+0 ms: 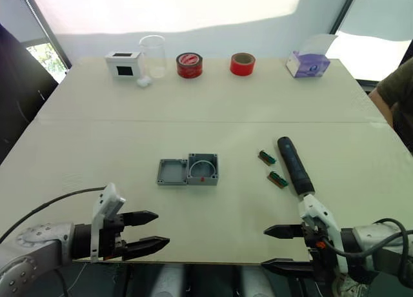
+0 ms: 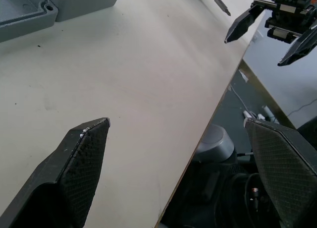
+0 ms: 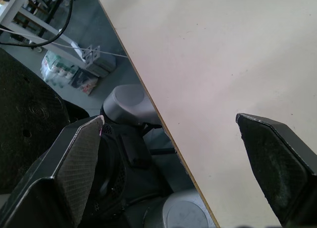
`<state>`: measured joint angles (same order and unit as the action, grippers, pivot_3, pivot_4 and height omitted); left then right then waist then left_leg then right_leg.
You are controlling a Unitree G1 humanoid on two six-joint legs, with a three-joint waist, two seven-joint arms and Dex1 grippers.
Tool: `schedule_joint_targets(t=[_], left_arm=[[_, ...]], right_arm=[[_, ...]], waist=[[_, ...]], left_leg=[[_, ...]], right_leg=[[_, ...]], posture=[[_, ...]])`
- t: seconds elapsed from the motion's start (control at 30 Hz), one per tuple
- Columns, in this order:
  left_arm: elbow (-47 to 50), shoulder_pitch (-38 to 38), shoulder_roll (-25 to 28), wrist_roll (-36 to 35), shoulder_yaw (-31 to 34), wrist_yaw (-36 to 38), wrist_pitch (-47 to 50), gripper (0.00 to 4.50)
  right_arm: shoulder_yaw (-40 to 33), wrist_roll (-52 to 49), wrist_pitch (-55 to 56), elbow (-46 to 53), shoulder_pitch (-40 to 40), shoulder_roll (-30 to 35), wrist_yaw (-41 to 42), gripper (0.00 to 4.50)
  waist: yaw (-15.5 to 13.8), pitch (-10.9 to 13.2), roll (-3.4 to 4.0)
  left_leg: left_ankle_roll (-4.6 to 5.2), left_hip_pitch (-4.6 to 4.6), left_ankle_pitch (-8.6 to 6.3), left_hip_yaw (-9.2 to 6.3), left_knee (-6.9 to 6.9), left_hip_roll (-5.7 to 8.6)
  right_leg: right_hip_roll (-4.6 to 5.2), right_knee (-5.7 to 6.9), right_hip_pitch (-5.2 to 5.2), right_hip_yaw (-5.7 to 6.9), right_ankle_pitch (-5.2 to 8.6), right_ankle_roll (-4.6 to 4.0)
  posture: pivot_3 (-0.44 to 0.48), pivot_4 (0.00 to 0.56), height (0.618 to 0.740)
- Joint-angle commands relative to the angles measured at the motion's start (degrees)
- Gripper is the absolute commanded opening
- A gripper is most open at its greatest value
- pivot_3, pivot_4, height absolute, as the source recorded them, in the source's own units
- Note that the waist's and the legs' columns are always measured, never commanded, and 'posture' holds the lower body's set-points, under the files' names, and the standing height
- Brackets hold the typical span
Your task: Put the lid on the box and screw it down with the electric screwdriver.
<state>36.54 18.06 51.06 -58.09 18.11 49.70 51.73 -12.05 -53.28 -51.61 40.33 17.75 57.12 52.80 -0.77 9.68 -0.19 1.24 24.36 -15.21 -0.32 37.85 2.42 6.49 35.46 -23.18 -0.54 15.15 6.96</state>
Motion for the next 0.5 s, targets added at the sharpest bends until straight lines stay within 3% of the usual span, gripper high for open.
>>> schedule_joint_targets(t=[0.03,0.23,0.5], left_arm=[[0.2,-0.6,0.5,-0.2,-0.4,0.6,-0.1,4.47],[0.4,-1.0,0.5,-2.7,0.0,0.6,1.5,4.47],[0.9,-0.3,0.9,3.3,-1.1,1.7,-2.7,4.47]], right_arm=[[0.0,-1.4,0.0,1.7,-0.6,-0.8,-0.7,4.50],[0.0,-3.3,-1.3,1.8,-2.8,-2.0,-3.4,4.50],[0.8,-4.3,-1.7,1.5,-5.5,-3.5,-5.7,4.50]], waist=[[0.0,0.0,0.00],[0.0,0.0,0.00],[0.0,0.0,0.00]], left_leg=[[0.00,0.00,0.00,0.00,0.00,0.00],[0.00,0.00,0.00,0.00,0.00,0.00],[-0.01,0.00,-0.01,0.00,-0.01,0.00]], right_leg=[[0.00,0.00,0.00,0.00,0.00,0.00],[0.00,0.00,-0.02,0.00,0.00,0.00],[0.00,-0.01,-0.01,0.00,0.00,-0.01]], posture=[[0.000,0.150,0.740],[0.000,0.150,0.740],[0.000,0.150,0.740]])
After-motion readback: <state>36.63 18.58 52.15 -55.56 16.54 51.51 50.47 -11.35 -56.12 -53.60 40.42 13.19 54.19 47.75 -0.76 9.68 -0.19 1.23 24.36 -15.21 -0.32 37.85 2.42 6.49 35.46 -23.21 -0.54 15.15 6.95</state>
